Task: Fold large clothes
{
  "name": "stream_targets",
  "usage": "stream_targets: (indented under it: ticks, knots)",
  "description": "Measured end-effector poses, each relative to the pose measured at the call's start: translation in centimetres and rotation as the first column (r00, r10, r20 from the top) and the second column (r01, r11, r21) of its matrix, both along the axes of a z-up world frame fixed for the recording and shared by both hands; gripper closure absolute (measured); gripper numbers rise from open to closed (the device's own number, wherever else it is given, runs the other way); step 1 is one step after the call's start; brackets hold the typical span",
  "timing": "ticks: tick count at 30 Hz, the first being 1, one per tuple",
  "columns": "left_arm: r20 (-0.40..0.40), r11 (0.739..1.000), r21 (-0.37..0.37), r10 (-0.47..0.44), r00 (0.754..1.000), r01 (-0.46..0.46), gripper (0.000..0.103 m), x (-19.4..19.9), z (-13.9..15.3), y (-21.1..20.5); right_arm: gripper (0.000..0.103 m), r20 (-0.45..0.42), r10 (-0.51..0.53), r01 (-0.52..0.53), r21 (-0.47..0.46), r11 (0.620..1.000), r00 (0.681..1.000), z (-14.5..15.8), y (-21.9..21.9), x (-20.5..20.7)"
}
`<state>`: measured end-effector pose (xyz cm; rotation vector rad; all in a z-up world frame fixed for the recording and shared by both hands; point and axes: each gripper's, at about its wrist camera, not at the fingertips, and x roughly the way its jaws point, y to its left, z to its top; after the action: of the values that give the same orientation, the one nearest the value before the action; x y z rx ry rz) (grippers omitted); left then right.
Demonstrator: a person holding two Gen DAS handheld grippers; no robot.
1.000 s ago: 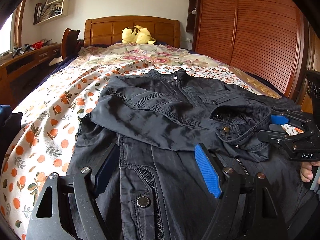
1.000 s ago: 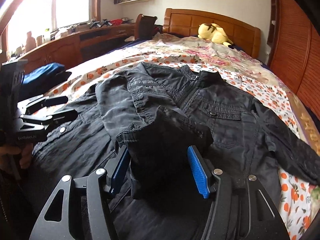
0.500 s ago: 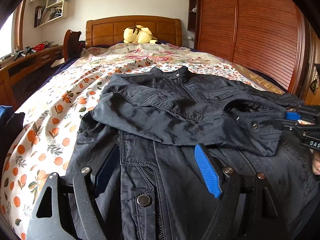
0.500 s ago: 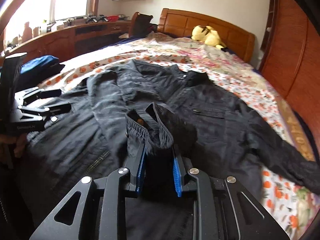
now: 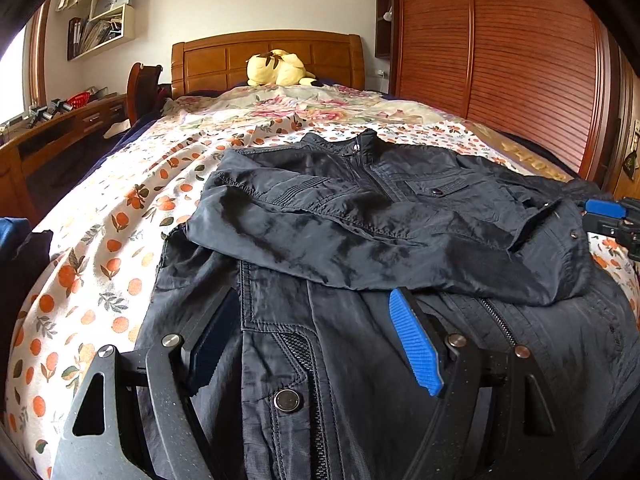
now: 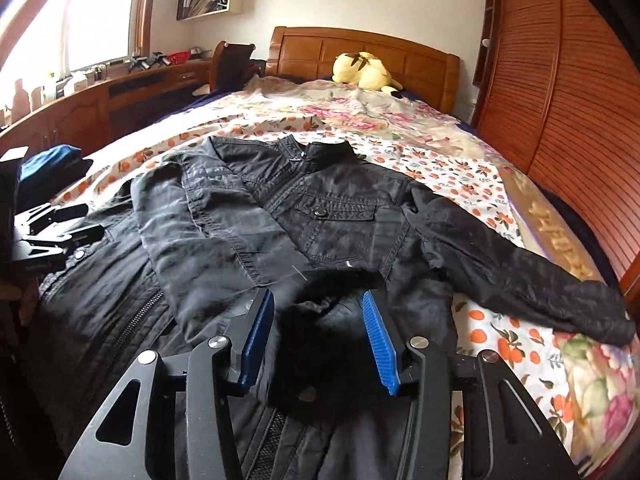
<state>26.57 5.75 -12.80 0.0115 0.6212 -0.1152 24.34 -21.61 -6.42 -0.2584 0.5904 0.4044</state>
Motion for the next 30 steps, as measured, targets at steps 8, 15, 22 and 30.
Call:
stream_targets:
  ticks: [8,15,22,30]
  knots:
    - [0.016,0.996,-0.078,-0.038,0.999,0.039,0.025,-0.2,1.6,-1.0,0.055,-0.092,0.037,-0.047,-0.109,0.993,0.995,-3.4,0.8,1.5]
    - [0.025,0.989,-0.094,-0.113,0.993,0.115,0.025,0.0,2.2,-4.4,0.055,-0.183,0.037,-0.054,-0.091,0.994,0.982,-4.4,-0.9,1.8]
    - [0.022,0.979,-0.100,-0.177,0.984,0.178,0.025,0.6,2.3,-7.9,0.055,-0.072,0.014,-0.015,0.000,1.000,0.997,-0.9,-4.6,1.0]
    - [-0.015,0.977,-0.063,-0.203,0.979,0.202,0.025,1.5,1.1,-10.5,0.055,-0.003,-0.011,0.011,-0.003,1.000,1.000,1.6,-4.8,3.8]
